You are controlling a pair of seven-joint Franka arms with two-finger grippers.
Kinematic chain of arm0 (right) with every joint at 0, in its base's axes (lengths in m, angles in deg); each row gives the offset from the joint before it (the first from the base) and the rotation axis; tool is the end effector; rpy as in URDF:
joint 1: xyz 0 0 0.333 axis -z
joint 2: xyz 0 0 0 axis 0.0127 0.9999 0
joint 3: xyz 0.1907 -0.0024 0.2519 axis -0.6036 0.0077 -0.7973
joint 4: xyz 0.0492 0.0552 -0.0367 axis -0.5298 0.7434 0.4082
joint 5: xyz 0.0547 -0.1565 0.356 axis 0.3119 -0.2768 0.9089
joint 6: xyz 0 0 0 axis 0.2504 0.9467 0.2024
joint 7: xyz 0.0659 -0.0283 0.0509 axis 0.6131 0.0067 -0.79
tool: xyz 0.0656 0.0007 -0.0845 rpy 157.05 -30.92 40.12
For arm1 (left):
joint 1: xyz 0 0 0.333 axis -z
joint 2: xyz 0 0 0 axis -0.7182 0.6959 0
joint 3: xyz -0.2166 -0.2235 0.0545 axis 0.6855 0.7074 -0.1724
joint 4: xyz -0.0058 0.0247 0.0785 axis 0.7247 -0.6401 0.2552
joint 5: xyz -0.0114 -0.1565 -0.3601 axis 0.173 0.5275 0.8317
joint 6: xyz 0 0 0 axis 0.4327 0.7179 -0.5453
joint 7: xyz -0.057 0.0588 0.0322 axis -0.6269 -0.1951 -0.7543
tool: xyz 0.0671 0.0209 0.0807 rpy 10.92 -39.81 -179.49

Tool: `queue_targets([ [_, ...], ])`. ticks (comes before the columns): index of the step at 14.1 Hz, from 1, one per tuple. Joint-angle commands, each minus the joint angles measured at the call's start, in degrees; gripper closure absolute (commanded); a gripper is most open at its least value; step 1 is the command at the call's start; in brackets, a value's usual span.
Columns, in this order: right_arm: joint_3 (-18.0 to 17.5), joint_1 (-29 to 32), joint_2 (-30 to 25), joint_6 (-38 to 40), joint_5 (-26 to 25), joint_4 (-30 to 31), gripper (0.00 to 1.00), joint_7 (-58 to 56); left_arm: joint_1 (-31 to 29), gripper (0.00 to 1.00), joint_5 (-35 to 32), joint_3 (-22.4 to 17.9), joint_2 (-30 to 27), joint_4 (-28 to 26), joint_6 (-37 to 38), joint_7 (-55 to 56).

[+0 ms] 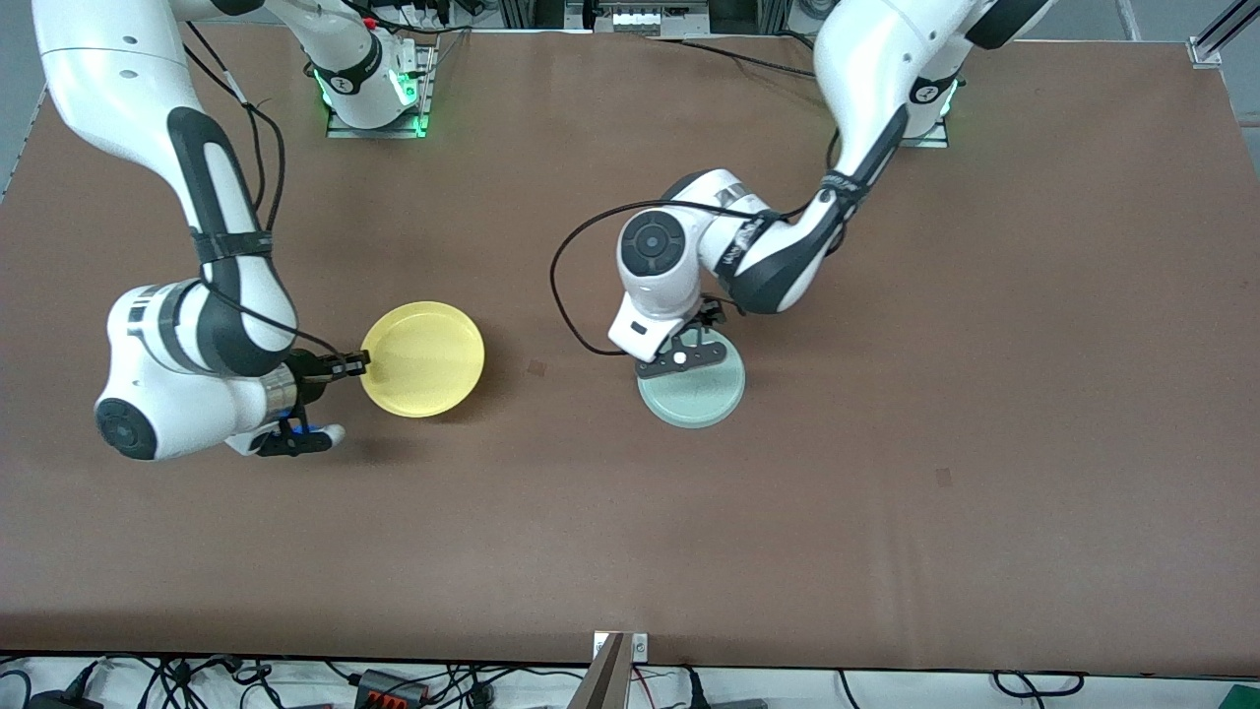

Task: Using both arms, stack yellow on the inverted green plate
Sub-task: 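Set the inverted green plate down and open the left gripper, then carry the yellow plate onto the green plate while the left gripper withdraws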

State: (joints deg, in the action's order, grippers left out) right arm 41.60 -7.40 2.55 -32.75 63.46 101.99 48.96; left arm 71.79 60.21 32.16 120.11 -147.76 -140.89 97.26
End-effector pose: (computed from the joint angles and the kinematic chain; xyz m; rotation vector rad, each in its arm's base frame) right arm 0.6654 0.1133 0.2848 -2.8171 -0.1790 0.6918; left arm 0.5606 -0.4408 0.3070 -3.0072 -0.2330 0.1274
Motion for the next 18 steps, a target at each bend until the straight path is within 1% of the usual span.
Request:
queue_targets([
  [1,-0.02,-5.00,0.31,-3.71,1.52,-0.95,1.00,6.07,-6.18,0.00,0.66,0.78,-6.10,-2.62,4.08,-11.50],
  [3,-0.02,-8.34,1.01,-7.31,4.24,-1.03,1.00,12.66,-9.88,0.00,0.66,0.70,-8.65,-2.62,5.76,-17.58],
  [5,-0.02,-12.12,1.62,-10.83,5.48,-1.03,1.00,18.90,-13.66,0.00,0.66,0.78,-10.41,-2.62,6.11,-22.33],
  [7,-0.02,-16.51,2.94,-15.13,8.63,-1.03,1.00,25.84,-16.65,0.00,0.66,0.78,-11.65,-2.70,6.11,-27.08],
  [9,-0.02,-19.86,4.08,-19.09,12.15,-1.03,1.00,31.74,-19.55,0.00,0.66,0.87,-13.75,-3.93,5.94,-27.89],
  [13,-0.02,-25.31,6.54,-27.08,19.97,-1.38,1.00,36.85,-21.93,0.00,0.93,0.87,-17.97,-5.95,6.20,-30.17],
  [14,-0.02,-26.71,7.94,-28.85,20.68,-2.86,1.00,38.51,-22.20,0.00,1.01,0.96,-19.63,-7.78,5.94,-30.18],
  [16,-0.02,-28.65,10.66,-29.48,20.69,-6.03,1.00,40.72,-22.90,0.00,1.27,1.05,-22.45,-10.95,5.68,-30.70],
  [18,0.16,-30.41,11.73,-30.09,20.43,-6.05,1.00,41.86,-23.17,0.00,1.36,1.05,-23.78,-12.02,5.68,-33.85],
])
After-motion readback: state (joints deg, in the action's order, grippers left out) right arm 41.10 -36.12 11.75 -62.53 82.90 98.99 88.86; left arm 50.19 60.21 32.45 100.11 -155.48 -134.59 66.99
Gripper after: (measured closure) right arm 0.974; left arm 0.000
